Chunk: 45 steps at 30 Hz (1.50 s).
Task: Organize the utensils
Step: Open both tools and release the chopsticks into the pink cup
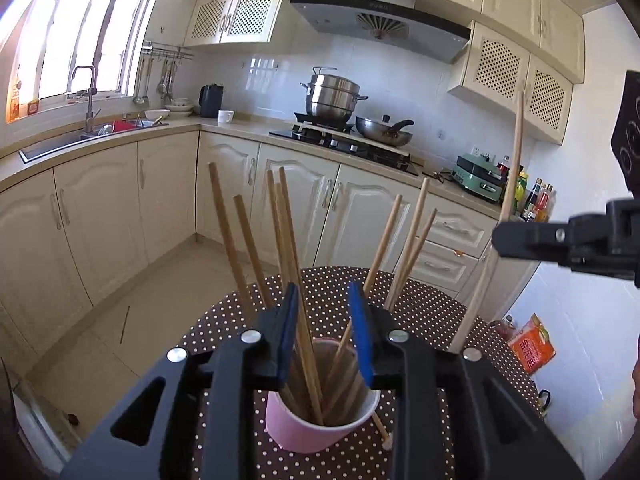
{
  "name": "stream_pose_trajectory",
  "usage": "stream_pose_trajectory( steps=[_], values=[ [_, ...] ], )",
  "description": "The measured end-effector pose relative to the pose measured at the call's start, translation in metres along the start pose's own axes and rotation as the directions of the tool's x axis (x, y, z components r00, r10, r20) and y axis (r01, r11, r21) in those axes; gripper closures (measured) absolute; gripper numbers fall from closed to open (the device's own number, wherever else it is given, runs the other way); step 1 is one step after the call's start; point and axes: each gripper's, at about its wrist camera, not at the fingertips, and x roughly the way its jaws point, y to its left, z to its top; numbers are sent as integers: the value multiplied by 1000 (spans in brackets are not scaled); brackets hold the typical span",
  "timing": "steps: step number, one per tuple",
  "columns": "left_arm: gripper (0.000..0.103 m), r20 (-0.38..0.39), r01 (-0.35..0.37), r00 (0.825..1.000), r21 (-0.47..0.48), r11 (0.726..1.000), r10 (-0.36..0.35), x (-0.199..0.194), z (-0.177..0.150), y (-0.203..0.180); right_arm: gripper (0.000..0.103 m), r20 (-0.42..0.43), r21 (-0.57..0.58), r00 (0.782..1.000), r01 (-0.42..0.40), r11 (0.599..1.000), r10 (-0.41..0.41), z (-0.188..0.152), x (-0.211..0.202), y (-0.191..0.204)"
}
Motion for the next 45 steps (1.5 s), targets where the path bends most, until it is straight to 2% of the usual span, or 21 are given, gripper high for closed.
stream_pose_trajectory(
  steps=[10,20,28,45],
  values=[
    [68,-27,-22,999,-29,999,22,-20,13,12,97,50,-87,999,12,996,-8,18,7,26],
    [64,-44,-30,999,-54,998,28,-20,13,14,97,17,-170,998,55,984,-53,3,34,35],
    [62,-65,-27,998,-52,998,24,-15,11,12,97,-13,-164,997,78,983,-81,-9,45,26],
    [57,-107,-40,994,-66,997,33,-10,6,12,96,-107,-115,991,63,991,-75,-28,55,18]
  ],
)
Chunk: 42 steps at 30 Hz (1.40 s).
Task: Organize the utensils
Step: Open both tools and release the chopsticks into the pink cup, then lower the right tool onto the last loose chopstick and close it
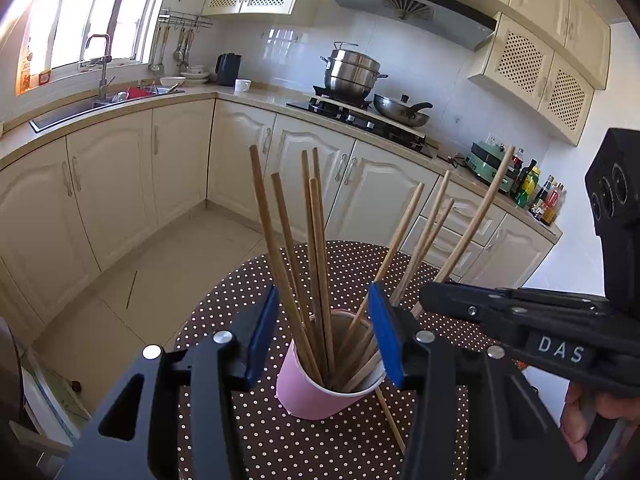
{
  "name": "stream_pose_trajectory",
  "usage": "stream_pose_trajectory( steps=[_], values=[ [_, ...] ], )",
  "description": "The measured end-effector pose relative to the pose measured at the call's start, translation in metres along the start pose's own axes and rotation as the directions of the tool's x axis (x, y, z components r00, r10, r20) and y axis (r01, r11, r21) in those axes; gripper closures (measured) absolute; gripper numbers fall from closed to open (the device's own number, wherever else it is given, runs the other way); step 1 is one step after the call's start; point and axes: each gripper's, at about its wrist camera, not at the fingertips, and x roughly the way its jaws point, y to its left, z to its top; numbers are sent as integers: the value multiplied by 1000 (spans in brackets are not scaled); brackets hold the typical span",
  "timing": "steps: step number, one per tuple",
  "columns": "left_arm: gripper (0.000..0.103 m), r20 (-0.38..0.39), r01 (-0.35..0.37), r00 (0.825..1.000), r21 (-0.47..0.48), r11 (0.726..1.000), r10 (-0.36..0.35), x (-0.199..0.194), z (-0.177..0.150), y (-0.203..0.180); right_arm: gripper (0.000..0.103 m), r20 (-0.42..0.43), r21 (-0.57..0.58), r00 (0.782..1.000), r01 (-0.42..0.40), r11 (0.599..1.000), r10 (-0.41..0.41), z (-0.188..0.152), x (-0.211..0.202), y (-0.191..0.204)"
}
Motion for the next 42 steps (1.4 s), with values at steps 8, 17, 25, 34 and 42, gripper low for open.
stream_pose_trajectory(
  steps=[8,17,25,34,42],
  values=[
    [56,-28,-18,999,-14,1000,18,3,-3,0,96,-35,24,999,6,1000,-6,-7,5,-2],
    [55,-43,-25,999,-24,999,24,3,-5,-1,76,-44,30,999,13,999,-12,-8,3,-3],
    [55,-52,-36,998,-42,998,34,2,-7,2,64,-19,15,1000,-10,1000,11,-9,-4,-3],
    [55,-59,-49,997,-60,997,46,0,-10,8,64,-12,41,1000,3,999,-3,-15,-8,-7],
    [55,-79,-63,995,-63,996,58,1,-14,9,64,-85,98,995,58,993,-49,-34,-8,-35]
  ],
)
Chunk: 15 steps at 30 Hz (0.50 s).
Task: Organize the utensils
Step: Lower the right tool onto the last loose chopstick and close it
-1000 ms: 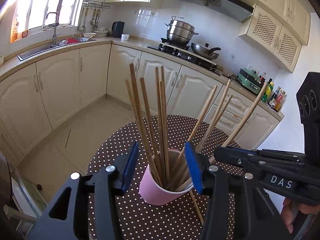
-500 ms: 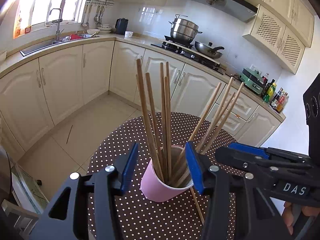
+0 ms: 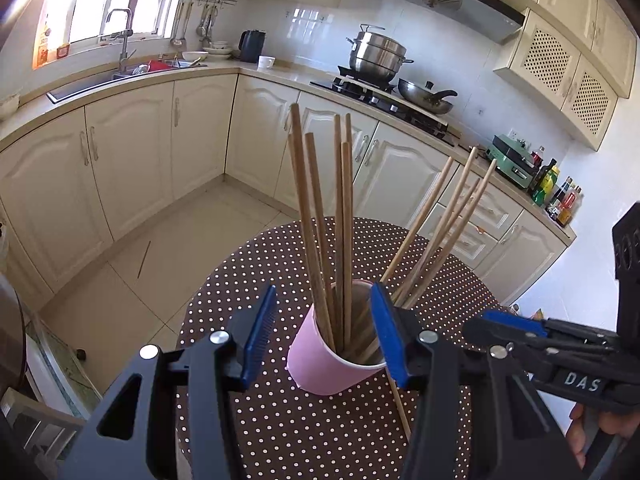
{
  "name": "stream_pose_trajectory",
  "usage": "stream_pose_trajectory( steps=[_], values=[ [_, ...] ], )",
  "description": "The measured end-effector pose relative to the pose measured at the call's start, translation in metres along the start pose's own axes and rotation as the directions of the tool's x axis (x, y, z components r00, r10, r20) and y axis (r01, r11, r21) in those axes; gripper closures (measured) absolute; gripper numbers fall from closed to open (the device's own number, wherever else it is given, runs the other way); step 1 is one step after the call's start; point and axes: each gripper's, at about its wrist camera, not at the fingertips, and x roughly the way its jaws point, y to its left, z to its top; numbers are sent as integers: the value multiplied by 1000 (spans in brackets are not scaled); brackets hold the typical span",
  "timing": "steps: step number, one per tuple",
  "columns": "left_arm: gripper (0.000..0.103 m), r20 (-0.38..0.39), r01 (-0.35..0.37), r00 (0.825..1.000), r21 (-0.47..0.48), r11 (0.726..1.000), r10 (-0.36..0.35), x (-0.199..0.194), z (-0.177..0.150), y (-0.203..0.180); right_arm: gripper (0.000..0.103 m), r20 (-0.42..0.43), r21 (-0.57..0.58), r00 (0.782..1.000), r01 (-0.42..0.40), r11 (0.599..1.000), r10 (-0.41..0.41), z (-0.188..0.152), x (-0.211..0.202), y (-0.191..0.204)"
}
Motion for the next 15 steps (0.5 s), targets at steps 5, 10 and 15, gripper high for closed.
stream_pose_trajectory(
  steps=[5,10,15],
  values=[
    [55,-20,-26,999,9,1000,26,2,-4,-2,64,-97,73,995,39,997,-32,-8,19,-20],
    [55,-28,-47,998,4,999,47,2,-7,-2,64,-225,137,973,79,987,-46,-19,49,-35],
    [55,-28,-67,997,15,998,67,-1,-10,-1,68,-314,117,947,101,988,-59,-28,75,-37]
  ],
)
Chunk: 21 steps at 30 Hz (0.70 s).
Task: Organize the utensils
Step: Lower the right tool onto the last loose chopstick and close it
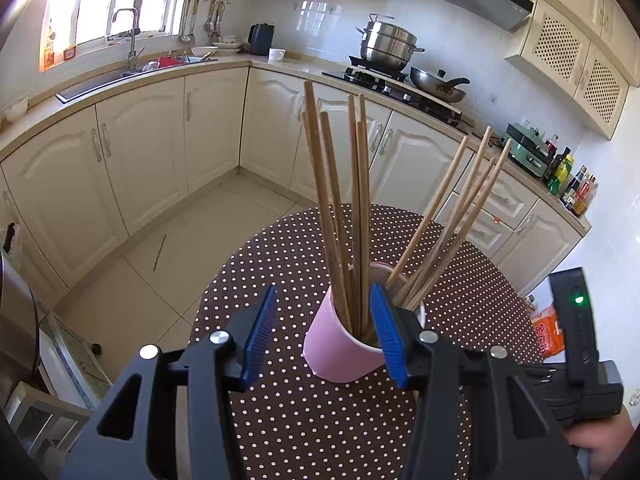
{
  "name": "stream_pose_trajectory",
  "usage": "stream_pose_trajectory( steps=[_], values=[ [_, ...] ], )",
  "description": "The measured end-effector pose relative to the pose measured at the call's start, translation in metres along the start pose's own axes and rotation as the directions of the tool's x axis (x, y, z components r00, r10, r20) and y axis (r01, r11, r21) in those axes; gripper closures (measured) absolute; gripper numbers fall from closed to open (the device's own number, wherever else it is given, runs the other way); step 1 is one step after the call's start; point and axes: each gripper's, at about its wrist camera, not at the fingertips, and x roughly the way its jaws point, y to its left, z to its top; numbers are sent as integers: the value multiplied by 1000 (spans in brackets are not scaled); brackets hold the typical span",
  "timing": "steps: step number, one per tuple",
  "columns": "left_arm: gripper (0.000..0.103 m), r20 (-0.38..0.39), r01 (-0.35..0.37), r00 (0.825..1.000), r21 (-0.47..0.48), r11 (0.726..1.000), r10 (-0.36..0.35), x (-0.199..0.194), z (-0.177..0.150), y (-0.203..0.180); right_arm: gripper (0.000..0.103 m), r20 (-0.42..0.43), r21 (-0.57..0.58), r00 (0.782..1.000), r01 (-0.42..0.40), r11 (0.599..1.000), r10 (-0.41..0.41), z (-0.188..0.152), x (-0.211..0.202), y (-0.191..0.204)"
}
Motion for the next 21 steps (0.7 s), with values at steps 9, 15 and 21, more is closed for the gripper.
stream_pose_trajectory(
  steps=[9,15,21],
  values=[
    [55,-15,-32,999,-16,999,31,-2,-8,6,83,-86,-49,995,49,998,-53,2,37,14],
    [55,-21,-40,999,-26,999,40,-1,-8,7,87,-111,-72,990,76,994,-84,1,56,29],
    [55,-27,-32,999,-20,999,31,-1,-8,5,93,-112,-91,987,103,991,-113,-1,73,41]
  ],
)
